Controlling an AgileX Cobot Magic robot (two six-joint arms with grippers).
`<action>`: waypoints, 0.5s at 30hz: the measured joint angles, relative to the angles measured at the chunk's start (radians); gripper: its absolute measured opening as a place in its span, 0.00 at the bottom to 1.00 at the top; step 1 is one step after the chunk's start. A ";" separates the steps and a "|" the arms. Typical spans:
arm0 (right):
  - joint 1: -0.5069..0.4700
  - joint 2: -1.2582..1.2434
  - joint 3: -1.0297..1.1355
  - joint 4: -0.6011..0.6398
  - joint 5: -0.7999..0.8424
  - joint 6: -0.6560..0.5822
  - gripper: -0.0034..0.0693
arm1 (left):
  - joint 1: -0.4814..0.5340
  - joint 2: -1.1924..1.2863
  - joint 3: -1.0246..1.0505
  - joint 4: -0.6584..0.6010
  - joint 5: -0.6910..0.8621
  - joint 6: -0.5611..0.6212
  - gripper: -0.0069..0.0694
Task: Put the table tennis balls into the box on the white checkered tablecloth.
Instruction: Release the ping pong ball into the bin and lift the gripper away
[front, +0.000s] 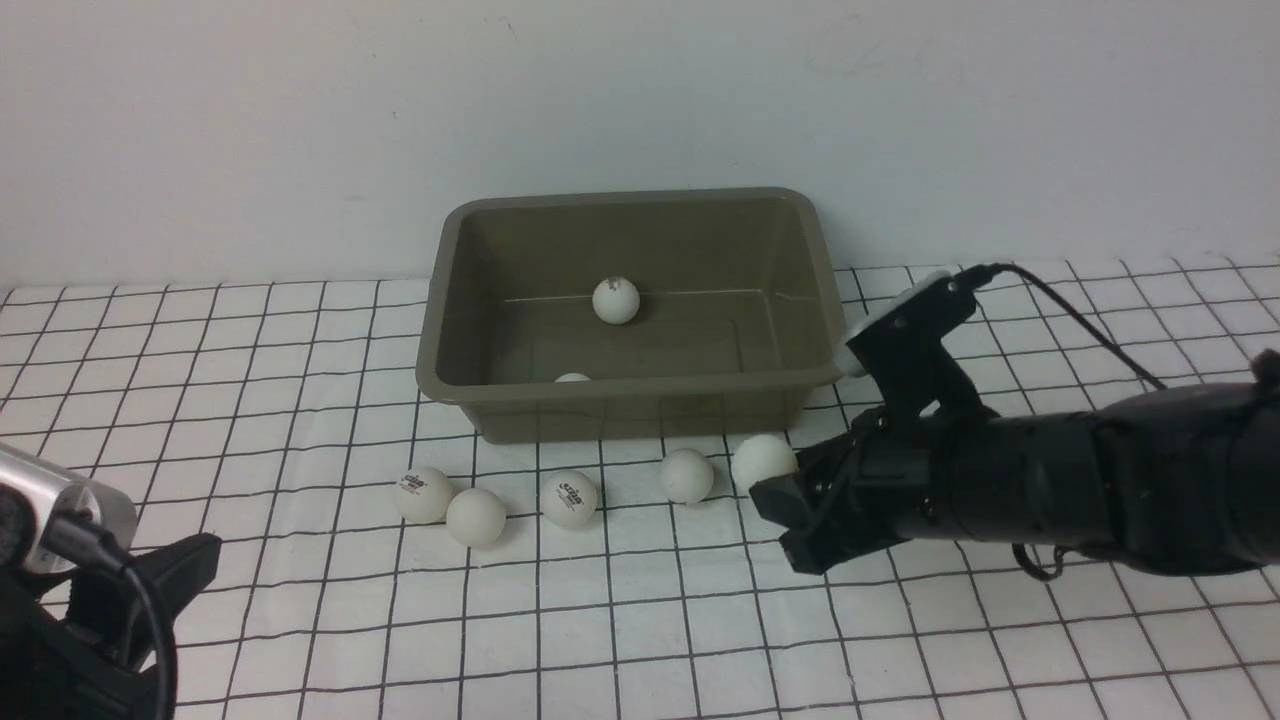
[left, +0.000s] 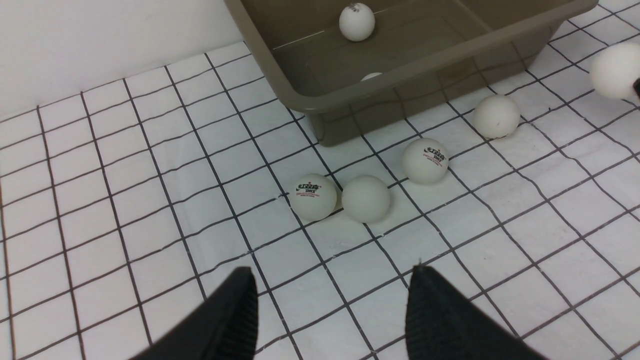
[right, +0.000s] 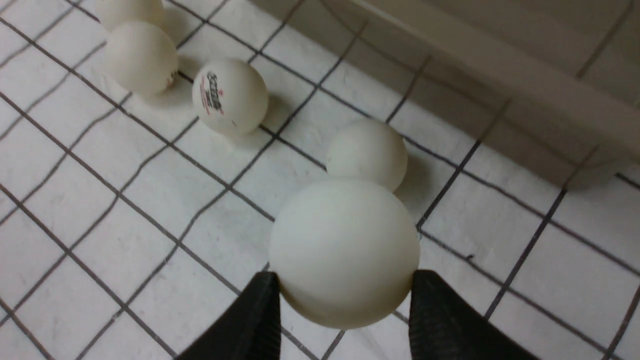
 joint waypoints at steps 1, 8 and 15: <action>0.000 -0.010 0.000 0.002 0.000 -0.006 0.47 | 0.000 0.000 0.000 0.000 0.000 0.000 0.57; 0.000 -0.038 -0.029 0.011 -0.004 -0.072 0.47 | 0.000 0.000 0.000 0.000 0.000 0.000 0.57; 0.000 0.000 -0.214 0.016 -0.124 -0.084 0.47 | 0.000 0.000 0.000 0.000 0.001 0.000 0.57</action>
